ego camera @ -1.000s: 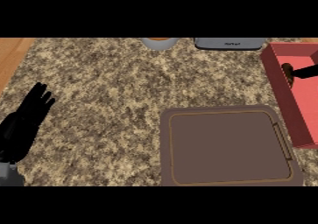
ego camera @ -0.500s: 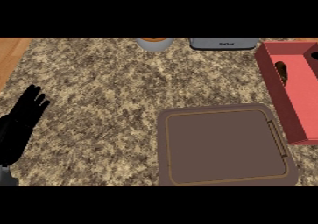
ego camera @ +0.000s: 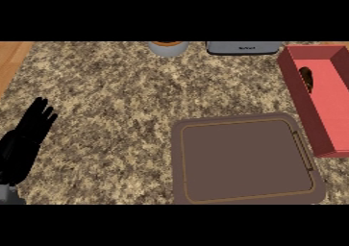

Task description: Pick the sweet potato from the tray and place it in the cardboard box

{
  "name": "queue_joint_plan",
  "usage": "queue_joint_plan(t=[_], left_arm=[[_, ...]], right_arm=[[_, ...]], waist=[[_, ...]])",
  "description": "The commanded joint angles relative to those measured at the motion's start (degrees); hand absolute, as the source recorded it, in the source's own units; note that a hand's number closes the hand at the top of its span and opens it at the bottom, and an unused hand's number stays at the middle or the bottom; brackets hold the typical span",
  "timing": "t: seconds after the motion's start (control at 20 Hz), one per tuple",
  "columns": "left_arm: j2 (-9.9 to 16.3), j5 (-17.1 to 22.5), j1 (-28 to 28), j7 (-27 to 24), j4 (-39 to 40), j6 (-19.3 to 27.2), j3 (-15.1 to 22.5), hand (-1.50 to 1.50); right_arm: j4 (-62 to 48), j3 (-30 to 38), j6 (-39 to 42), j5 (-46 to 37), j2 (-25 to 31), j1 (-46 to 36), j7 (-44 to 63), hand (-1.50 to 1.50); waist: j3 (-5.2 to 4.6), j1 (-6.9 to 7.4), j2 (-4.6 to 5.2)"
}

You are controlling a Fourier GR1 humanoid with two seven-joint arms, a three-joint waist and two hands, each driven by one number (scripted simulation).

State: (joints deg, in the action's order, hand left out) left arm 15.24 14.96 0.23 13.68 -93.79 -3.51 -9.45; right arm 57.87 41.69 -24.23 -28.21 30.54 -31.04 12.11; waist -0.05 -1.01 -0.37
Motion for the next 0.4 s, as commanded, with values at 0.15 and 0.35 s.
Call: queue_joint_plan(t=[0.15, 0.35], left_arm=[[-0.42, -0.34, -0.3, 5.56, -5.69, 1.73, 0.55, 0.0], [-0.4, -0.51, -0.59, 4.29, -5.14, -0.09, -0.84, 0.0]], right_arm=[[17.62, 2.3, 9.12, 7.95, -0.03, 15.08, 2.18, -1.5], [18.74, 1.04, 6.37, 8.83, -1.95, 18.71, 1.5, -1.5]], waist=[[0.03, 0.36, 0.04], [0.04, 0.94, 0.29]])
